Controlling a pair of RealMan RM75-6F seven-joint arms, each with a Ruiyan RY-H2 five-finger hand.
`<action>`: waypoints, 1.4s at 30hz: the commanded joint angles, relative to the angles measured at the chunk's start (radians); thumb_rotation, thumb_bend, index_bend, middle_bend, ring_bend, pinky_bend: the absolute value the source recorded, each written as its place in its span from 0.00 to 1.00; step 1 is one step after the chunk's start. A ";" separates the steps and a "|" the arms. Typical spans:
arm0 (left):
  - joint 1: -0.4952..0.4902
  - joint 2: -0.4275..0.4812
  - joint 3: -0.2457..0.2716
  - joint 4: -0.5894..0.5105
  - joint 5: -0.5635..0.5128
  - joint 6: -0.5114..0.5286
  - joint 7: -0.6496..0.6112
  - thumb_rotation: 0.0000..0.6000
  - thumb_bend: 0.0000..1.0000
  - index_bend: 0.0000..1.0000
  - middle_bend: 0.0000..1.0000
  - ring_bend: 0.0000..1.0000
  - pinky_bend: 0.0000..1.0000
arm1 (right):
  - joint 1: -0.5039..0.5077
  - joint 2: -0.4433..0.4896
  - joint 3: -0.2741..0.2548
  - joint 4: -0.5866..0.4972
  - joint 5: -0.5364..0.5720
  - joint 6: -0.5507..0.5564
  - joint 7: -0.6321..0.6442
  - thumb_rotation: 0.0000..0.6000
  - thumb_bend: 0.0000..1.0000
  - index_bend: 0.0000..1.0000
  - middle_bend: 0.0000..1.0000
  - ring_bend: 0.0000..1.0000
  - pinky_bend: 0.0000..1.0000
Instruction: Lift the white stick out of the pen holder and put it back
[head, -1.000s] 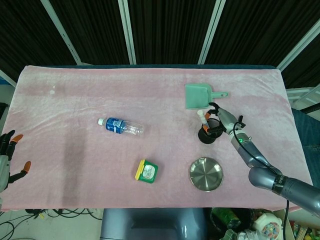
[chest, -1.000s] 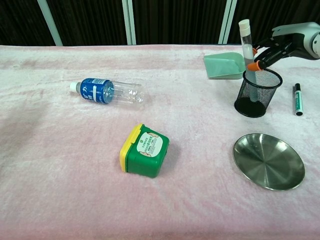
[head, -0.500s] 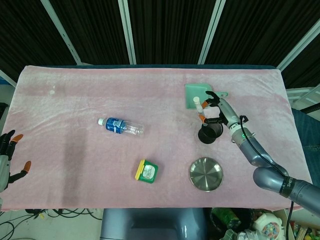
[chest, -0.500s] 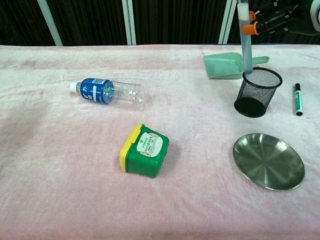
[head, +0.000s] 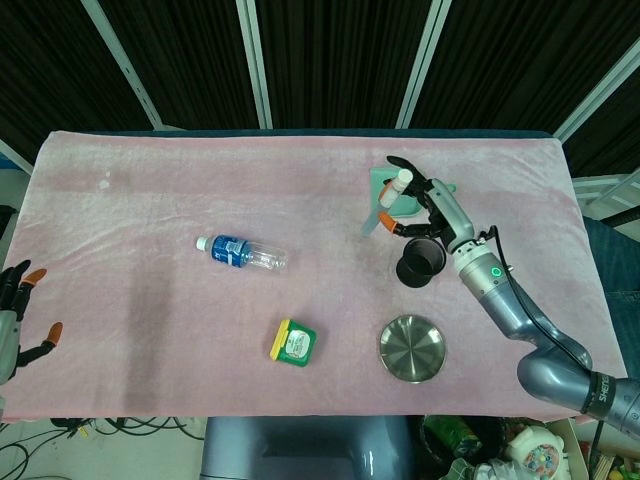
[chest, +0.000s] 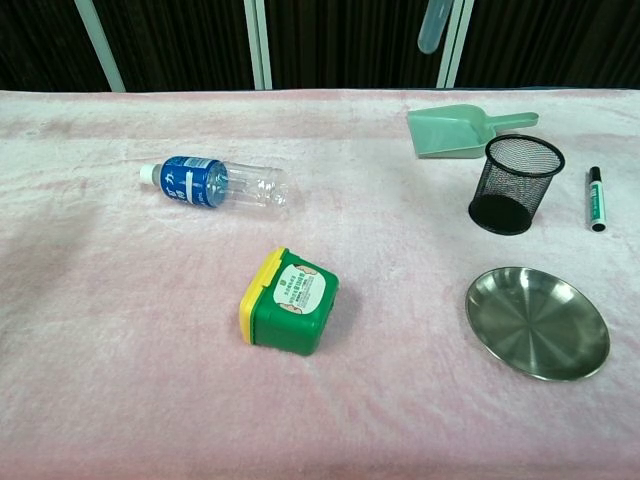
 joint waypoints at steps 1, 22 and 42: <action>0.000 0.000 0.000 0.000 0.000 0.000 0.000 1.00 0.32 0.12 0.02 0.00 0.00 | -0.092 0.039 0.076 -0.074 -0.258 0.111 0.359 1.00 0.35 0.58 0.05 0.19 0.18; -0.001 0.001 0.000 -0.002 -0.005 -0.006 0.004 1.00 0.32 0.12 0.02 0.00 0.00 | 0.044 0.070 -0.191 0.239 -0.474 0.055 -0.134 1.00 0.35 0.58 0.05 0.19 0.18; -0.001 0.001 0.001 -0.002 -0.003 -0.005 0.004 1.00 0.32 0.12 0.02 0.00 0.00 | 0.048 -0.001 -0.167 -0.012 0.128 0.292 -1.237 1.00 0.35 0.59 0.05 0.19 0.18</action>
